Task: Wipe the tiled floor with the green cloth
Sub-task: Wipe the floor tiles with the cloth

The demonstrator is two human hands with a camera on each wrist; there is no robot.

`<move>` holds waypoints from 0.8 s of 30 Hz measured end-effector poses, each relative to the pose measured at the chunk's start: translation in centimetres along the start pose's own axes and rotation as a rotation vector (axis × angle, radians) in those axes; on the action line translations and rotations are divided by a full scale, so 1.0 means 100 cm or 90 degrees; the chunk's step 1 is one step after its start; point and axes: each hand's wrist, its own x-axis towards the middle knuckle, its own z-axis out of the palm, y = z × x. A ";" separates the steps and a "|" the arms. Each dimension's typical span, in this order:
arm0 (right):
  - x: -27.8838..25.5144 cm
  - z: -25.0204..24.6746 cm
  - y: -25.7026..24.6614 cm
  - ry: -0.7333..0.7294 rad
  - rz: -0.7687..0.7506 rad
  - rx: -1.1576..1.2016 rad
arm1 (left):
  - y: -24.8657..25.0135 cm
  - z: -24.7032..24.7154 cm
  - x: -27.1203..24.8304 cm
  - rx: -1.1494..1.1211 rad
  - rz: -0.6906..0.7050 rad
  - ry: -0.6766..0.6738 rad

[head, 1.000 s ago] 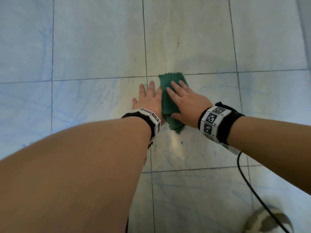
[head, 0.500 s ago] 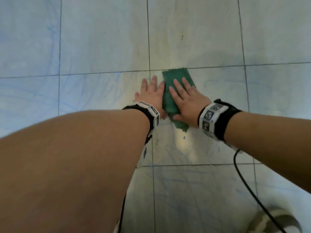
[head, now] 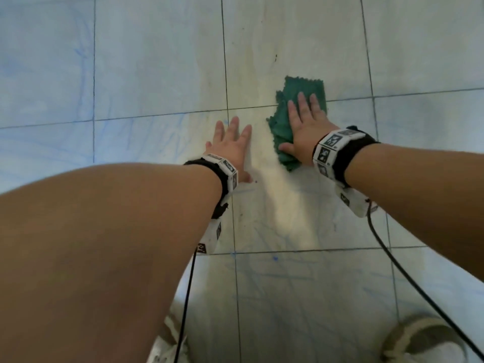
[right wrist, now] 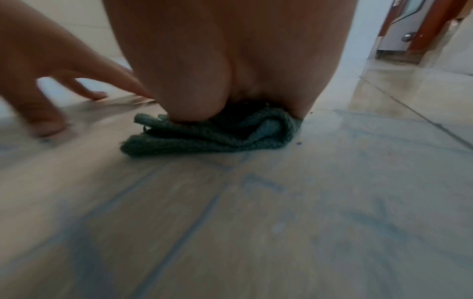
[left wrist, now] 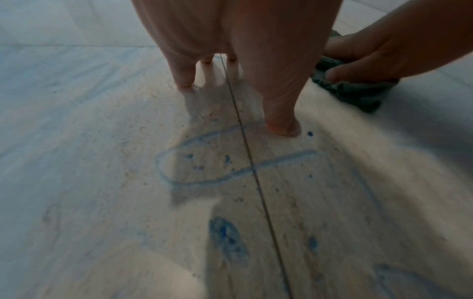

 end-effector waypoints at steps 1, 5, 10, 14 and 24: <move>-0.010 0.008 -0.009 -0.008 -0.020 -0.012 | 0.000 0.001 -0.001 0.002 -0.001 0.004; -0.082 0.065 -0.046 -0.049 -0.175 -0.077 | 0.004 0.003 -0.001 -0.009 0.006 0.012; -0.113 0.100 -0.049 -0.044 -0.251 -0.131 | 0.002 0.014 -0.005 -0.009 -0.016 0.022; -0.076 0.064 0.022 -0.013 -0.032 -0.052 | 0.015 0.026 -0.020 0.011 -0.004 0.014; -0.118 0.101 -0.033 -0.052 -0.164 -0.040 | 0.030 0.029 -0.021 -0.007 -0.009 0.008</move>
